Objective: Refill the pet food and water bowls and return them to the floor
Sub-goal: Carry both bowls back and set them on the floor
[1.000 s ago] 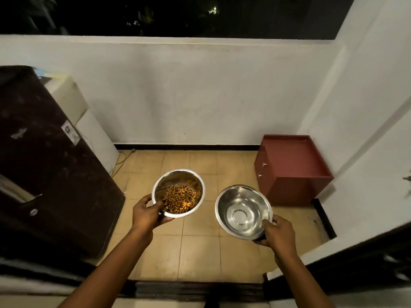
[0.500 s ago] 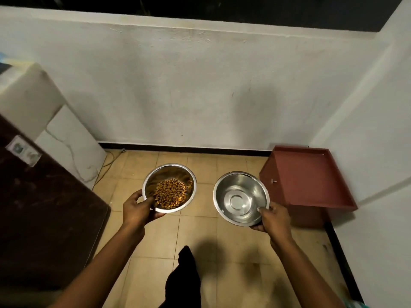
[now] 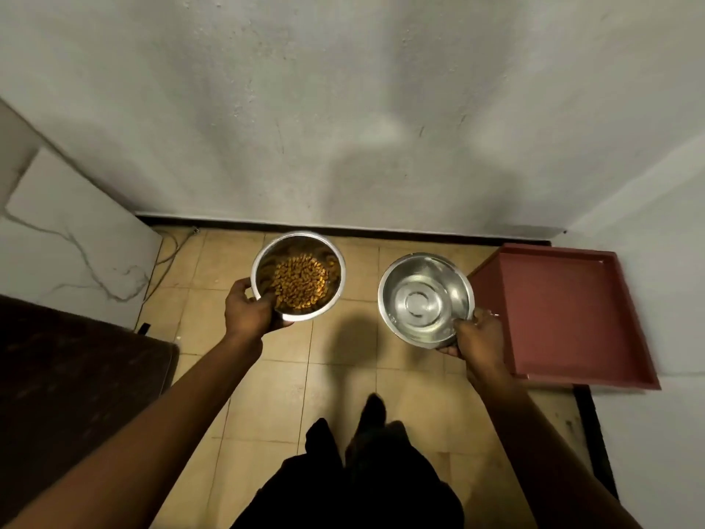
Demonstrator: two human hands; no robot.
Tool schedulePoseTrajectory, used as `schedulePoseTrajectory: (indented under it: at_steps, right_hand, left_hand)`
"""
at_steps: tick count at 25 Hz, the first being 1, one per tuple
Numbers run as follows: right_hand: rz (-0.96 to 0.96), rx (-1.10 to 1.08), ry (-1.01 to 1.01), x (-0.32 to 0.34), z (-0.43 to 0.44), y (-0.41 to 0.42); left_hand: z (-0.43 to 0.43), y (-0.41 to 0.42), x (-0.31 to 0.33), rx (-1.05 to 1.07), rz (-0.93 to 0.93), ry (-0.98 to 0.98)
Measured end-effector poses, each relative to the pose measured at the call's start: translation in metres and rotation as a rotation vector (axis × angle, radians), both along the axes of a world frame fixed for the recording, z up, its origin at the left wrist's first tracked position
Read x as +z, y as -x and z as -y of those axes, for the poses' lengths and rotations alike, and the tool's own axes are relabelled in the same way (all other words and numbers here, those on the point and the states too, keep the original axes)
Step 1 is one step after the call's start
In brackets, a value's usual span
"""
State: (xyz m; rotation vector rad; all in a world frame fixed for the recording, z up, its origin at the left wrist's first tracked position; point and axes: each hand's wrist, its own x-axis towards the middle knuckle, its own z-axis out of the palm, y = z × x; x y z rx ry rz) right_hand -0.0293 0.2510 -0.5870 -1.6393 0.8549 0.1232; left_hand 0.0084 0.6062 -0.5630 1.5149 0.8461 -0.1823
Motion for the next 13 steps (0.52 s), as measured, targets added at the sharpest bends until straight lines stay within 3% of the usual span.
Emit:
schedulePoseTrajectory:
  at_steps: [6,13]
  right_hand:
    - [-0.126,0.001,-0.078,-0.09,0.004,-0.129]
    - [-0.24,-0.087,-0.184,-0.277,0.009,-0.238]
  left_hand:
    - [0.023,-0.1,-0.092,0.086,-0.116,0.003]
    - [0.034,-0.203,-0.287,0.206,-0.175,0.019]
